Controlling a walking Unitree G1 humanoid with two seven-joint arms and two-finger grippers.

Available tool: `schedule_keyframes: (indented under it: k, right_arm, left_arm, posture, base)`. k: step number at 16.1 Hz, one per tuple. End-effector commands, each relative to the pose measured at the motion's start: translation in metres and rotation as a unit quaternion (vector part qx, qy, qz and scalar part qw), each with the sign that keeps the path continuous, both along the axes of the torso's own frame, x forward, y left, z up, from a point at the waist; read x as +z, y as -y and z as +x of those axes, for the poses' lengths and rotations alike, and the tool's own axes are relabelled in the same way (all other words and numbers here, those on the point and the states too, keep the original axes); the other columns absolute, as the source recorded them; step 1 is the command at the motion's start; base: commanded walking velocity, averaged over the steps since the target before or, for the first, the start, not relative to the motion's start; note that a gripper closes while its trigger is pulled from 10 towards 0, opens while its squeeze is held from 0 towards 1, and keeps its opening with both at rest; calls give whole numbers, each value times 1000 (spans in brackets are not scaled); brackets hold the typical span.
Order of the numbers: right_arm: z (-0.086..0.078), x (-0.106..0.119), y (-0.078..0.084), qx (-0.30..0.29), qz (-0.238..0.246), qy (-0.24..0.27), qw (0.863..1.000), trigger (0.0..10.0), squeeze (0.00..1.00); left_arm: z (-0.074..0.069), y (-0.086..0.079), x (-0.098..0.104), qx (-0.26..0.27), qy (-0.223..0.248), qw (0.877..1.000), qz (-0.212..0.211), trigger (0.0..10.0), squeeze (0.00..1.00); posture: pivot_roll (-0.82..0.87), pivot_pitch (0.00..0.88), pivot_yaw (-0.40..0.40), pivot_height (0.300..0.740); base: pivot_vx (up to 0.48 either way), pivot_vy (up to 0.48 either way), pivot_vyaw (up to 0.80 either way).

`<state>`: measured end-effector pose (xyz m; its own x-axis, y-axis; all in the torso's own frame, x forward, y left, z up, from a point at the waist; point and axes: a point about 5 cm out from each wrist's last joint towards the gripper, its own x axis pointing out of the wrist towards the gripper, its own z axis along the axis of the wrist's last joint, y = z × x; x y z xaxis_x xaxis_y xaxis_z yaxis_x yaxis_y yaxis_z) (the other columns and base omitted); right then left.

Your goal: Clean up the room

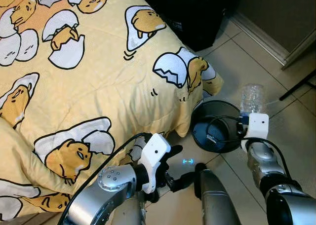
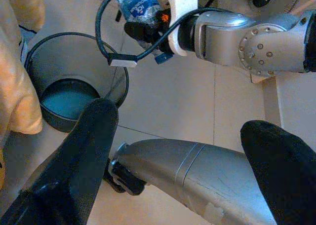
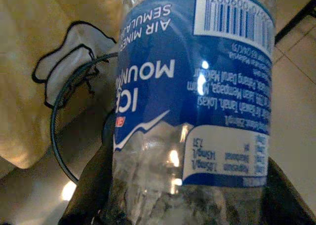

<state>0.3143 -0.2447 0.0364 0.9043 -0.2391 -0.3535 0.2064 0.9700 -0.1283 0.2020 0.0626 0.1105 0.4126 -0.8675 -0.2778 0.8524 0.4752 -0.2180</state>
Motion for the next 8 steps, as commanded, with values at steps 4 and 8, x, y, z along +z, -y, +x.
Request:
schedule_keyframes:
  k: [4, 8]
  right_arm:
    - [-4, -8, -5, -5, 5, -18, 1000, 10000, 1000]
    - [2, -2, -6, -9, 28, 3, 1000, 10000, 1000]
  left_arm:
    - [-5, -4, -3, 6, -8, 1000, 8, 10000, 0]
    - [-5, -3, -2, 5, -8, 1000, 8, 10000, 0]
  posture:
    - [-49, 432, 168, 740]
    - [-48, 444, 169, 740]
  base:
    - [0, 0, 0]
    - [0, 0, 0]
